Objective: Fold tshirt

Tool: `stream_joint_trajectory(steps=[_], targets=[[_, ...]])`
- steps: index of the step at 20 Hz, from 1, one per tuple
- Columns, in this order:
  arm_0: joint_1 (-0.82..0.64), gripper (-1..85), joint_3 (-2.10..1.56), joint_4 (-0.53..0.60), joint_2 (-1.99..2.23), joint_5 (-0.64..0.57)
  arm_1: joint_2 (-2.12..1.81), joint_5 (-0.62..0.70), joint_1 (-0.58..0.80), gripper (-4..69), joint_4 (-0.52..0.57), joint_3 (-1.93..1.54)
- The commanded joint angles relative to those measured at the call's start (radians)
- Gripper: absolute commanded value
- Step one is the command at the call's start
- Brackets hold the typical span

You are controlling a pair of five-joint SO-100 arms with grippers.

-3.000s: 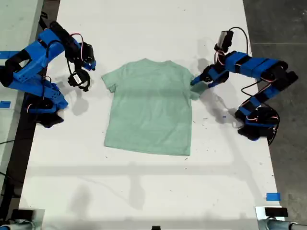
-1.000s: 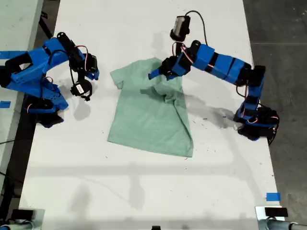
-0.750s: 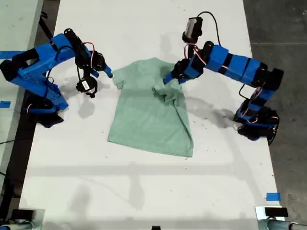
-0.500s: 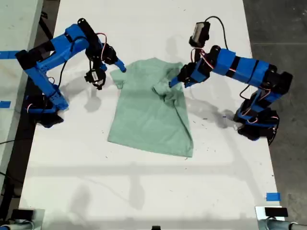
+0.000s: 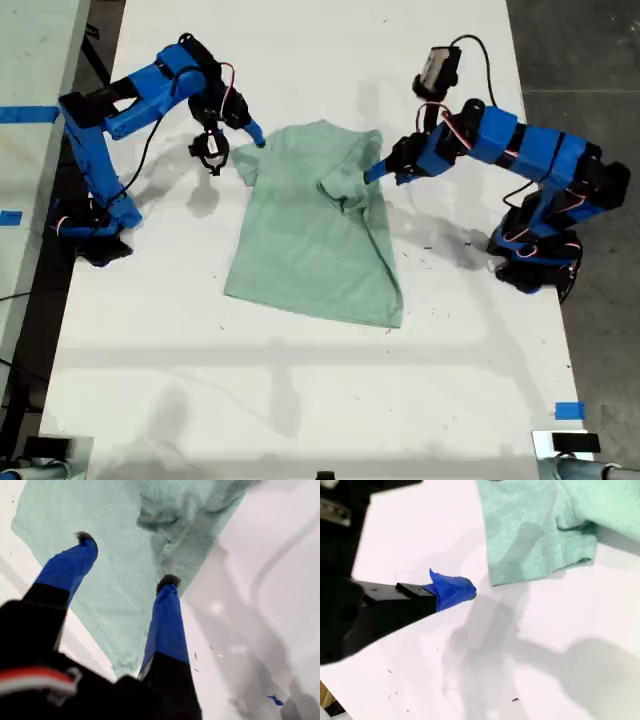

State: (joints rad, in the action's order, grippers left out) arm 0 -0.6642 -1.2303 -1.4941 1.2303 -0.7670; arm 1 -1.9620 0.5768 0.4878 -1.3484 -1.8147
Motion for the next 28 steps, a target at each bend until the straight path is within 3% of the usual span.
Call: stream_joint_trajectory(steps=[1, 4, 5, 7, 16, 24, 28], targets=[[-0.043, 29.2, -0.043, 0.117, -0.067, -0.018, -0.087, -0.018, -0.023, 24.4, 0.012, -0.011], [-0.051, 28.7, -0.048, 0.219, -0.233, -0.018, -0.155, -0.029, -0.026, 24.2, 0.008, -0.058], [-0.051, 23.9, -0.043, 0.238, -0.272, -0.018, -0.179, -0.031, -0.026, 24.2, 0.006, -0.075], [-0.04, 0.9, -0.043, 0.242, -0.264, -0.012, -0.222, -0.034, -0.018, 23.8, 0.006, -0.112], [-0.037, 0.1, -0.064, 0.117, 0.098, -0.017, -0.285, -0.043, -0.009, 22.9, 0.015, -0.187], [0.239, 0.1, 0.411, 0.273, -0.198, -0.046, -0.324, -0.058, -0.012, 21.9, 0.015, -0.222], [0.291, 1.3, 0.538, 0.489, -0.425, -0.094, -0.337, -0.086, -0.034, 21.8, 0.015, -0.252]])
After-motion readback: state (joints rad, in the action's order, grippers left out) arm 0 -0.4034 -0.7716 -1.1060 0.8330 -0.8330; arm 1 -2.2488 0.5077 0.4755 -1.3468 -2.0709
